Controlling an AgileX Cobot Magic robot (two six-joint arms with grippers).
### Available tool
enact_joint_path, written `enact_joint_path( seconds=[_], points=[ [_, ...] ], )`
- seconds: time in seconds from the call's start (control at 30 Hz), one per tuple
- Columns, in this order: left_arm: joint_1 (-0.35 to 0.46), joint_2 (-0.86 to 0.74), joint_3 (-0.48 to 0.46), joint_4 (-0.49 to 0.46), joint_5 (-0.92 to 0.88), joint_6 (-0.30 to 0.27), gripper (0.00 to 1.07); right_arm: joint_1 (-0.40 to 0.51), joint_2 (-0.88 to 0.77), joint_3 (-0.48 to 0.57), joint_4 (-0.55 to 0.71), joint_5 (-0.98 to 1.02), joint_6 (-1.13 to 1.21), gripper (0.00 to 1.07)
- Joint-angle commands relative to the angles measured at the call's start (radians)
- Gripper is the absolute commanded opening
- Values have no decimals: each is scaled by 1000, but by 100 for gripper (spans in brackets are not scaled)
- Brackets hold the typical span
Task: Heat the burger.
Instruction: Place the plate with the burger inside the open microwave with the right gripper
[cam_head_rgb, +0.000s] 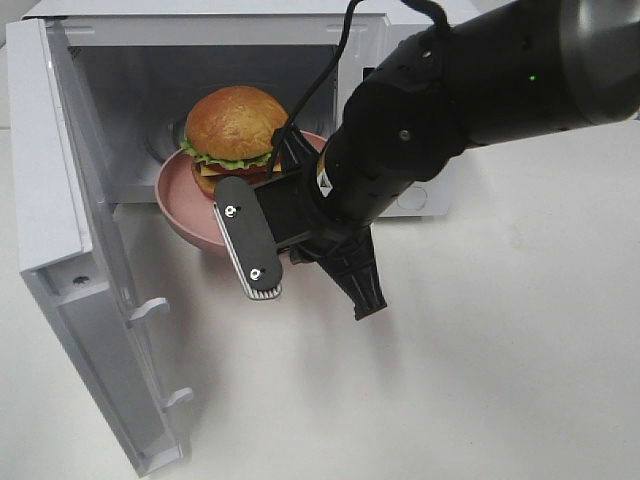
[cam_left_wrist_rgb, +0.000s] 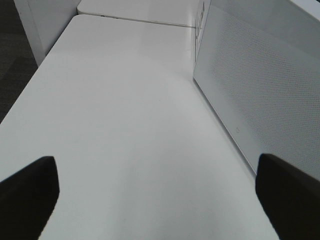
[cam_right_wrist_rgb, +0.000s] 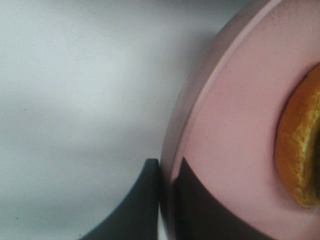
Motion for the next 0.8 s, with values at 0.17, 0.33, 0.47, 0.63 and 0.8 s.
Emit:
enact_joint_path(
  seconds=[0.17,0.33,0.47,0.63,0.8],
  points=[
    [-1,-15,2,-2,-10,-1,100,-4,64,-113,-44,-15,27,0],
    [-1,-15,2,-2,-10,-1,100,-4,103,-176,-57,-2,46,0],
    [-1,-15,2,-2,-10,-1,100,-4,146,-235,-77,0,73,0],
    [-1,-15,2,-2,-10,-1,100,-11,180,-292,-78,18,75,0],
    [-1,-15,2,-2,-10,-1,100,-22,229,-377,-82,69,90,0]
  ],
)
